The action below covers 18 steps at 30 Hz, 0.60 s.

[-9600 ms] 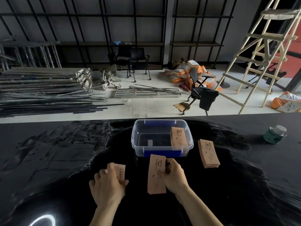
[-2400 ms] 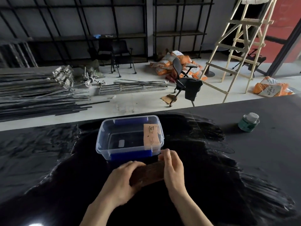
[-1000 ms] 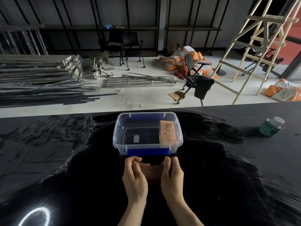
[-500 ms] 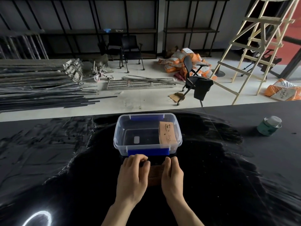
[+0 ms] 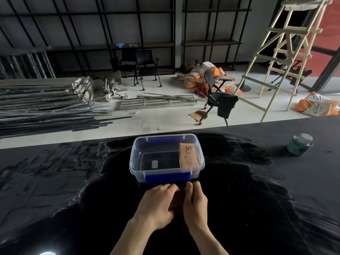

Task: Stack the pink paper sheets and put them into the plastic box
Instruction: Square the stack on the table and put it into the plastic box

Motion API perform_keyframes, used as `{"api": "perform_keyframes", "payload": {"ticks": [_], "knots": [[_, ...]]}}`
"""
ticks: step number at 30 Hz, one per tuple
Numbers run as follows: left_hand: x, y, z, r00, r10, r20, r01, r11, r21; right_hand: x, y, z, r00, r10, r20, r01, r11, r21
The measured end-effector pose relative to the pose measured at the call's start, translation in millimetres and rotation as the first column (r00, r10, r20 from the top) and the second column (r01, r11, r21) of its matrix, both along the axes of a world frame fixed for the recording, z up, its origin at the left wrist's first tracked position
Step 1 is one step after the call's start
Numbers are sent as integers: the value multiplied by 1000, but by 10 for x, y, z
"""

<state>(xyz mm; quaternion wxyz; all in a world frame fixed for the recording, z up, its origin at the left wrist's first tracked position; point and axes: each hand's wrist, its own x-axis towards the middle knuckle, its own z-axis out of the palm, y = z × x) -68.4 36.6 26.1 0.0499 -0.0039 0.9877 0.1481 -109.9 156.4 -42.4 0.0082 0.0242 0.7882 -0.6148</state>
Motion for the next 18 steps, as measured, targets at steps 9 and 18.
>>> {"api": "perform_keyframes", "payload": {"ticks": [9,18], "knots": [[62,-131,86,988,153,-23,-134,922,364,-11,123,438,996,84,-18,-86,963,-254],[127,-273,243,875,481,52,-241,340,909,-135,163,867,883,470,-11,-433,803,-409]]}}
